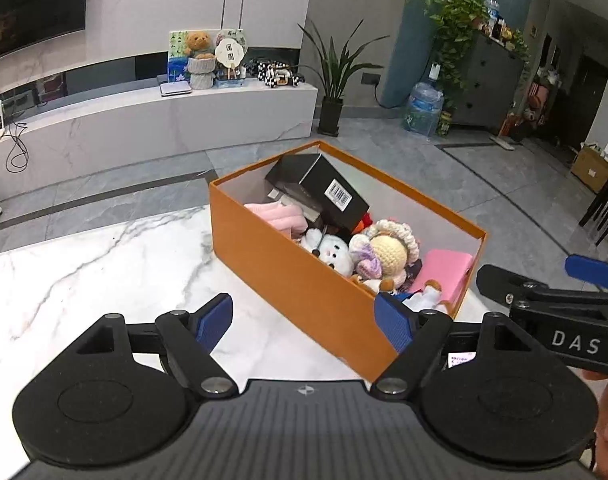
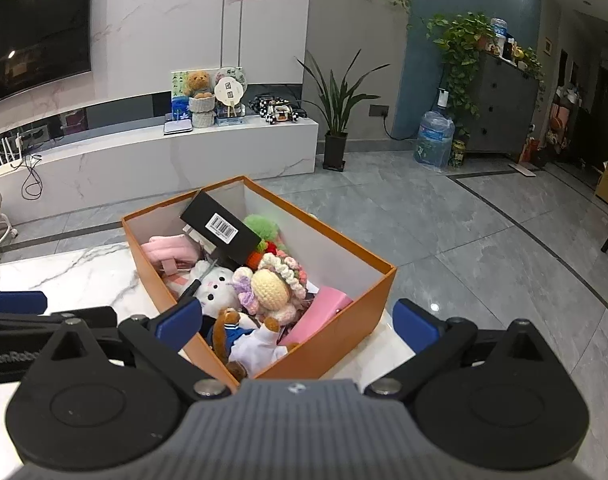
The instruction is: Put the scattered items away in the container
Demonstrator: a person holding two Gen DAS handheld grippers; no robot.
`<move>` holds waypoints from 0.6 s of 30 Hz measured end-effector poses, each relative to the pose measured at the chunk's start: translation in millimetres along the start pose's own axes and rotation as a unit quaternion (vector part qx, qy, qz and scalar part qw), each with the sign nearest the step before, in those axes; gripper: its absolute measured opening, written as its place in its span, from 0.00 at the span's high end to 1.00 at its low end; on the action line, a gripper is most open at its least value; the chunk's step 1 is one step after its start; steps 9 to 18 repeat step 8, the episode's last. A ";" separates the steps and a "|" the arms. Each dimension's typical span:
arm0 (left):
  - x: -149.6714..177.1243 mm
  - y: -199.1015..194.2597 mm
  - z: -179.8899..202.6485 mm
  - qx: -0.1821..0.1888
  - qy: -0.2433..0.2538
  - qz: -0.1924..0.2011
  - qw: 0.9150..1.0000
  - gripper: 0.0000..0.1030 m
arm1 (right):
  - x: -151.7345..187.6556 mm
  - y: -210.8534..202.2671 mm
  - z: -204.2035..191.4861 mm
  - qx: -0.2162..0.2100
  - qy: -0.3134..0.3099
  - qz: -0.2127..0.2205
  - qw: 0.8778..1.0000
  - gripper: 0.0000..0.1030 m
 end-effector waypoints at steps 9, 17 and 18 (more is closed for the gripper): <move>1.0 -1.8 -2.1 0.002 -0.002 -0.003 1.000 0.11 | 1.5 0.2 -2.2 0.000 0.004 -0.003 1.000 0.01; 1.0 -1.8 -2.1 0.002 -0.002 -0.003 1.000 0.11 | 1.5 0.2 -2.2 0.000 0.004 -0.003 1.000 0.01; 1.0 -1.8 -2.1 0.002 -0.002 -0.003 1.000 0.11 | 1.5 0.2 -2.2 0.000 0.004 -0.003 1.000 0.01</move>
Point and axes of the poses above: each gripper's, at about its wrist camera, not at the fingertips, and y roughly the way its jaws point, z to its right, x to its underside, the point moved 3 cm from there along y, roughly the way its jaws point, and after that the axes turned 9 degrees about x, right-handed, at the moved point
